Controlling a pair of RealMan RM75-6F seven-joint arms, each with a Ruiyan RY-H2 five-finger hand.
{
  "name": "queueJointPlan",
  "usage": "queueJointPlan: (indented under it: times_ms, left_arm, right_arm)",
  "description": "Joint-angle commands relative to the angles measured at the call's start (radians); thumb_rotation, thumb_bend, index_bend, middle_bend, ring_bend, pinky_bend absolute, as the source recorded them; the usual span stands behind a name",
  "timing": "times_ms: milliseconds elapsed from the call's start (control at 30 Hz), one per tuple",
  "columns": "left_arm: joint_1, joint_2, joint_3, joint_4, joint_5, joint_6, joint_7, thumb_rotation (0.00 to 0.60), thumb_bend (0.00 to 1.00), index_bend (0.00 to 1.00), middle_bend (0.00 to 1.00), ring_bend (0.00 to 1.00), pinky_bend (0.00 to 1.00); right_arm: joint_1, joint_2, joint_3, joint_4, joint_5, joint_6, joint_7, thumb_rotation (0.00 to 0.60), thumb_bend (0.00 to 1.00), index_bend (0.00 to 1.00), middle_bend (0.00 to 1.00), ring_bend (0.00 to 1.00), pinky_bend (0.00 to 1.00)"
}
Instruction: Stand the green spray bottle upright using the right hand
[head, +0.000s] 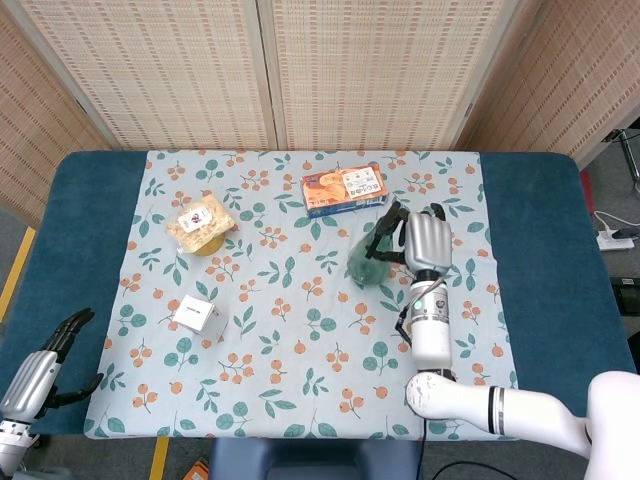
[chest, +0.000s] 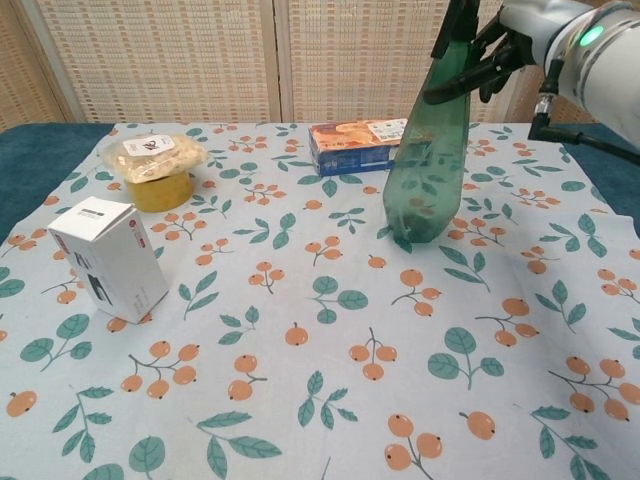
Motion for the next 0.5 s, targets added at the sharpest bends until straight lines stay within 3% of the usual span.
queueJointPlan:
  times_ms: [33, 500]
  left_arm:
    - [0.000, 0.000, 0.000, 0.000, 0.000, -0.001, 0.000, 0.600, 0.28, 0.00, 0.00, 0.00, 0.17]
    - [0.000, 0.001, 0.001, -0.001, -0.002, -0.001, -0.002, 0.600, 0.28, 0.00, 0.00, 0.00, 0.17]
  right_arm:
    - [0.000, -0.011, -0.021, 0.019, -0.014, -0.011, 0.020, 0.600, 0.15, 0.86, 0.64, 0.37, 0.13]
    - [-0.002, 0.004, -0.041, 0.002, -0.019, -0.020, 0.048, 0.600, 0.15, 0.82, 0.64, 0.37, 0.13]
